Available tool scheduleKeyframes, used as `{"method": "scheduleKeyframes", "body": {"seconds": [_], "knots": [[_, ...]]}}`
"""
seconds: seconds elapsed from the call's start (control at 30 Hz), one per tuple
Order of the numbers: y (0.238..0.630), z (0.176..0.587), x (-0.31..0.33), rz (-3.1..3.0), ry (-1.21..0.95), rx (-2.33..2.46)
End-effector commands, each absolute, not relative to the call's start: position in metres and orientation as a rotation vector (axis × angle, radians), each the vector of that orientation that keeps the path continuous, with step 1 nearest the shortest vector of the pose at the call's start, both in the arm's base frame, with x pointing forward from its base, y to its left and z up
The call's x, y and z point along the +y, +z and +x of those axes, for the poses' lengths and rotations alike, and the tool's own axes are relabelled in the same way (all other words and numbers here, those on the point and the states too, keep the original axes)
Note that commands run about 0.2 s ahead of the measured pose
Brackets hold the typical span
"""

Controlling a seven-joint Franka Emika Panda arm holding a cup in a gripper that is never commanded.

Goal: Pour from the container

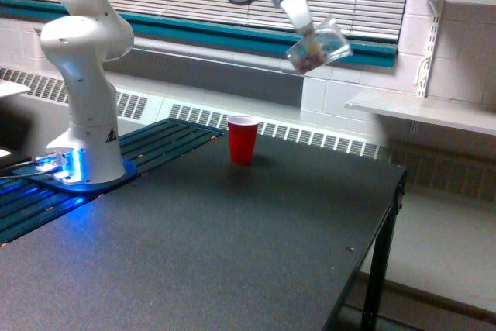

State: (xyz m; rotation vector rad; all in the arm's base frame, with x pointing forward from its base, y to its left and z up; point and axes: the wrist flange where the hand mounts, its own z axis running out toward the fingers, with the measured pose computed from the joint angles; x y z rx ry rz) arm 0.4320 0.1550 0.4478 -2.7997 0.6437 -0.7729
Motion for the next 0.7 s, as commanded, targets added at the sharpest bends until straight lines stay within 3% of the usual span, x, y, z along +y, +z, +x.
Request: {"method": "scheduleKeyframes", "body": {"seconds": [0.03,0.7], "knots": [[0.428,0.406,0.175,-2.8,-0.729,0.656],[0.393,0.337,0.23,-2.889,-0.615,0.498]]}}
